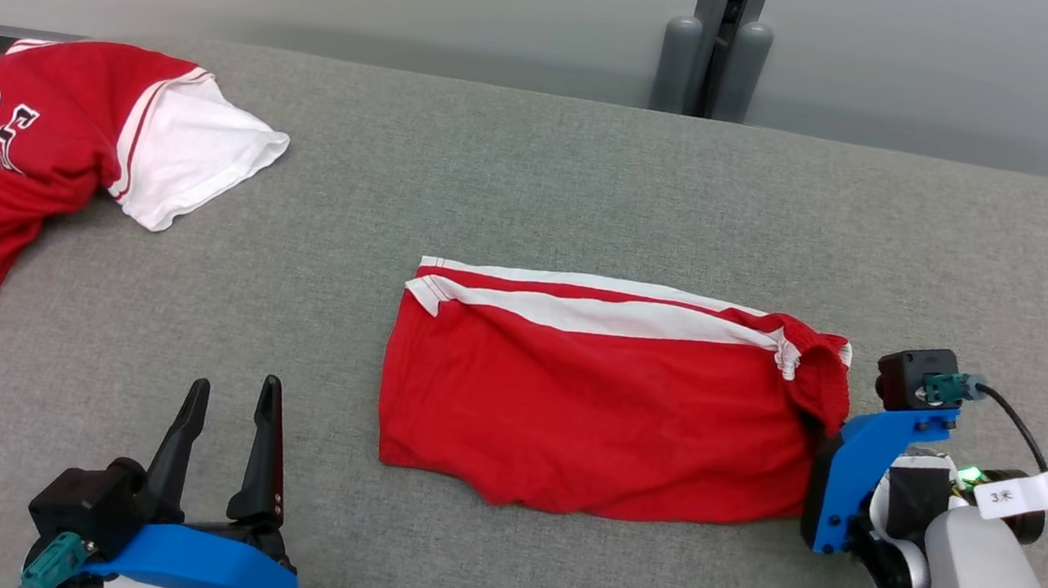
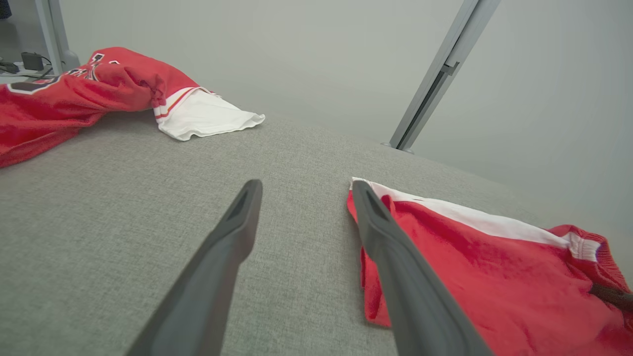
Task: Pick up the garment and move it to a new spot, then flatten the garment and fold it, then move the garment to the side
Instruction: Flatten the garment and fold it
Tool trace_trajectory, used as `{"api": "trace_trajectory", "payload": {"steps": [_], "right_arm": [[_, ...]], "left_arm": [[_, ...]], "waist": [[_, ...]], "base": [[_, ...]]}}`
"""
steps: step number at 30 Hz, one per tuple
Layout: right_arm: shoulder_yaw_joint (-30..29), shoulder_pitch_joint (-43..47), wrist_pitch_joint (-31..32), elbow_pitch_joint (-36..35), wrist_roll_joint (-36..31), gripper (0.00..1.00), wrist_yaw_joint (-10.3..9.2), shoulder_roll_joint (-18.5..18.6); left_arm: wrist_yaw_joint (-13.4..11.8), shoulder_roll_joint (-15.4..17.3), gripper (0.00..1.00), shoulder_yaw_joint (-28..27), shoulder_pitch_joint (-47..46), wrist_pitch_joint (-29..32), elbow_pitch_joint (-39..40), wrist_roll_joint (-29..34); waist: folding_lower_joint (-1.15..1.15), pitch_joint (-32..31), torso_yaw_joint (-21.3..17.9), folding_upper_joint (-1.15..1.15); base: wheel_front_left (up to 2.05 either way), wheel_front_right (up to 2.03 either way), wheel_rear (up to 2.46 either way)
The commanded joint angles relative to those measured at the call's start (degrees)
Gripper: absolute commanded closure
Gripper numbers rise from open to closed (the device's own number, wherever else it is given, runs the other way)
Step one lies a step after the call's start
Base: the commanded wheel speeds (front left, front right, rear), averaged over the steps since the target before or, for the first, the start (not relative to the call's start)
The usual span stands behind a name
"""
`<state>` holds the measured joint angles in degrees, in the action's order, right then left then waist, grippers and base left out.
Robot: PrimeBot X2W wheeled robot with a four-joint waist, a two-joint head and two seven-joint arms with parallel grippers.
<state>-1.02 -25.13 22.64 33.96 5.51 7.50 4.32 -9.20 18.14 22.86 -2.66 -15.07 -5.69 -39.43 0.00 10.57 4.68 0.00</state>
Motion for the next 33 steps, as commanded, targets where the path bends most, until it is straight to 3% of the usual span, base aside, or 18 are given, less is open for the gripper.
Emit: {"api": "trace_trajectory", "payload": {"steps": [1,4,10,14,26,33], "right_arm": [[-0.1,-0.7,-0.3,0.2,0.9,1.0,-0.02,1.3],[-1.4,-0.1,0.4,-0.6,4.7,1.0,-0.01,2.2],[-4.2,3.7,2.9,-4.8,8.0,1.0,-0.01,8.9],[-5.9,5.7,5.0,-8.4,9.7,1.0,0.0,10.3],[3.4,4.6,9.5,-21.2,17.1,1.0,0.0,1.9],[10.3,1.2,7.9,-17.9,21.2,1.0,0.0,-1.4]], "left_arm": [[0.1,0.0,0.0,-0.3,0.2,-0.1,-0.1,0.4],[0.1,-0.4,0.0,-0.7,0.4,-0.1,-0.4,0.6],[0.2,-1.0,0.0,-0.8,0.9,-0.1,-0.8,0.7],[0.8,-1.6,0.0,-0.5,0.7,-0.1,-1.2,0.8],[1.7,-2.4,0.0,1.2,-1.0,-0.1,-3.3,1.8],[2.1,-3.1,0.0,2.5,-1.3,0.0,-3.8,2.0]], "waist": [[0.0,-0.4,-0.7,0.0],[0.0,-0.9,-1.7,0.0],[0.0,-1.3,-3.6,0.0],[0.0,-1.1,-4.4,0.0],[0.0,-1.6,-3.4,0.0],[0.0,-2.5,-1.4,0.0]], "base": [[0.0,0.0,0.0],[0.0,0.0,0.0],[0.0,0.0,0.0],[0.0,0.0,0.0],[0.0,0.0,0.0],[0.0,0.0,0.0]]}}
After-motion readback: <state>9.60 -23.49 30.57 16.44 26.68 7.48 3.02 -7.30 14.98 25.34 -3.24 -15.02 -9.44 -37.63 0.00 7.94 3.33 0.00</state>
